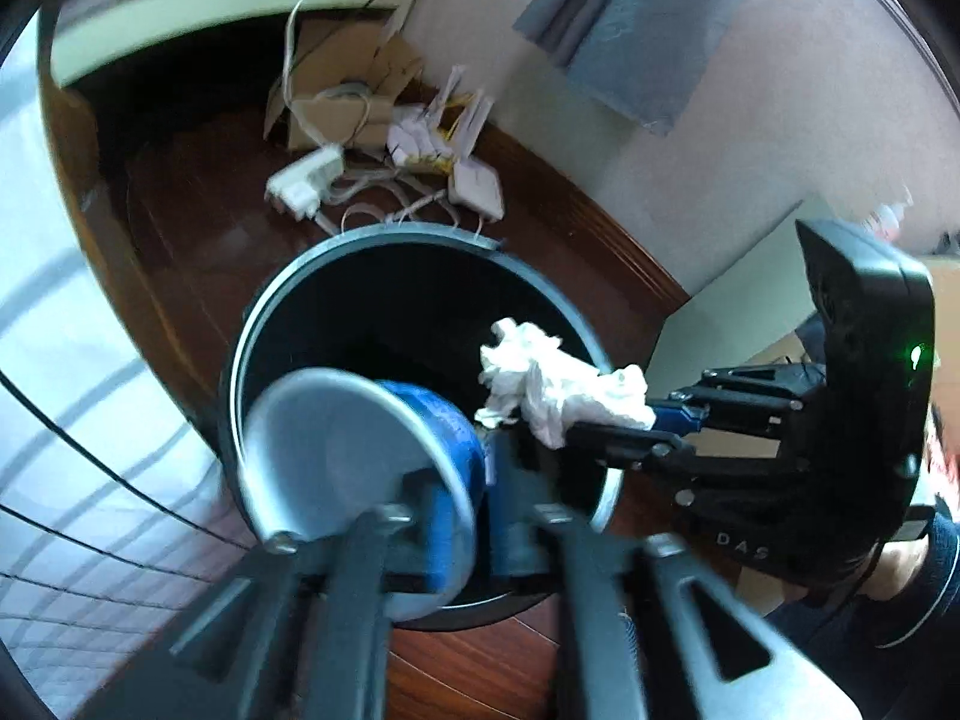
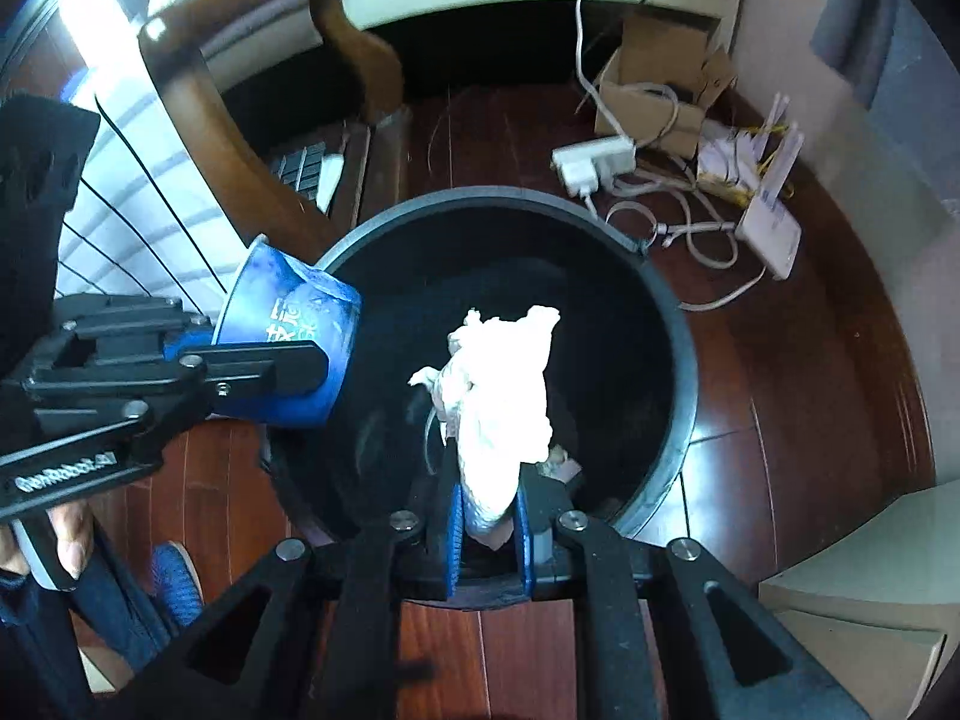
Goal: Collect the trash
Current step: 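Open both tools to drop the tissue and cup into the bucket, then move both empty tools back over the table toward the cloths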
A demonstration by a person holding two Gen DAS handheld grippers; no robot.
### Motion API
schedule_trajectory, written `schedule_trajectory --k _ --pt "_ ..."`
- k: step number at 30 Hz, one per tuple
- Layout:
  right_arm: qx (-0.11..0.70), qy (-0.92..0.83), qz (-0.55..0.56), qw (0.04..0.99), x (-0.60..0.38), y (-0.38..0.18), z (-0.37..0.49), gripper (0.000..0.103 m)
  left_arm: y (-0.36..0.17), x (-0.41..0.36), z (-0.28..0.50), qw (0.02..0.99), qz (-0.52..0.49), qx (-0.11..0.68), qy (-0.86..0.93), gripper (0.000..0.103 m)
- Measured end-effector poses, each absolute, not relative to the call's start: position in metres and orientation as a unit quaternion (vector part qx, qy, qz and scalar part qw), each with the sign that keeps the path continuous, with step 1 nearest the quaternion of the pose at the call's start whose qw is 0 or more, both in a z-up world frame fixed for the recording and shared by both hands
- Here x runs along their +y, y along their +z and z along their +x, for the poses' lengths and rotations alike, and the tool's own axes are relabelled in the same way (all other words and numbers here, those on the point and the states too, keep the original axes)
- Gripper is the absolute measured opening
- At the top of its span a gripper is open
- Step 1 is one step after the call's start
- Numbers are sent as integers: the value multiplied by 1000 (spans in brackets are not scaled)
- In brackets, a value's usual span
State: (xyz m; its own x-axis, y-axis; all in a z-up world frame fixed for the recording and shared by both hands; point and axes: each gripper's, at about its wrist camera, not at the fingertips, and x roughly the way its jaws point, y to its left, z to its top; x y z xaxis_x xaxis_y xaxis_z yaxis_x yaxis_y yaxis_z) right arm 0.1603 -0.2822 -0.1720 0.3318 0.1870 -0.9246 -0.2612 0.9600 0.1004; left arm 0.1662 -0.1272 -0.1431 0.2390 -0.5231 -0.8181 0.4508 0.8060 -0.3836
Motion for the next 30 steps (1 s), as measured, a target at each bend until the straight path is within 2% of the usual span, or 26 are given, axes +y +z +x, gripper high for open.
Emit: schedule_trajectory --k 1,2,3,8,10,12,14,20,30 --pt "568 124 -48 812 -284 -178 161 38 -150 -123 168 788 -34 545 -284 73" --pt "574 95 -64 811 -289 -185 162 66 -152 -119 168 792 -36 546 -273 86" --pt "572 83 -62 814 -294 -186 161 75 -154 -115 166 795 -37 544 -265 87" --pt "570 65 -24 819 -315 -182 160 76 -159 -102 158 807 -9 547 -223 93" --pt "569 62 -25 820 -315 -180 160 81 -156 -99 153 815 4 541 -206 95" --pt "564 64 -29 823 -312 -178 161 93 -151 -99 149 825 18 531 -192 96" --pt "564 66 -30 822 -308 -176 160 99 -146 -95 146 832 24 523 -185 97" --pt "544 64 -34 836 -299 -157 158 103 -131 -85 142 845 33 509 -160 98" --pt "502 75 -25 861 -277 -109 145 103 -93 -65 126 870 30 474 -134 99"
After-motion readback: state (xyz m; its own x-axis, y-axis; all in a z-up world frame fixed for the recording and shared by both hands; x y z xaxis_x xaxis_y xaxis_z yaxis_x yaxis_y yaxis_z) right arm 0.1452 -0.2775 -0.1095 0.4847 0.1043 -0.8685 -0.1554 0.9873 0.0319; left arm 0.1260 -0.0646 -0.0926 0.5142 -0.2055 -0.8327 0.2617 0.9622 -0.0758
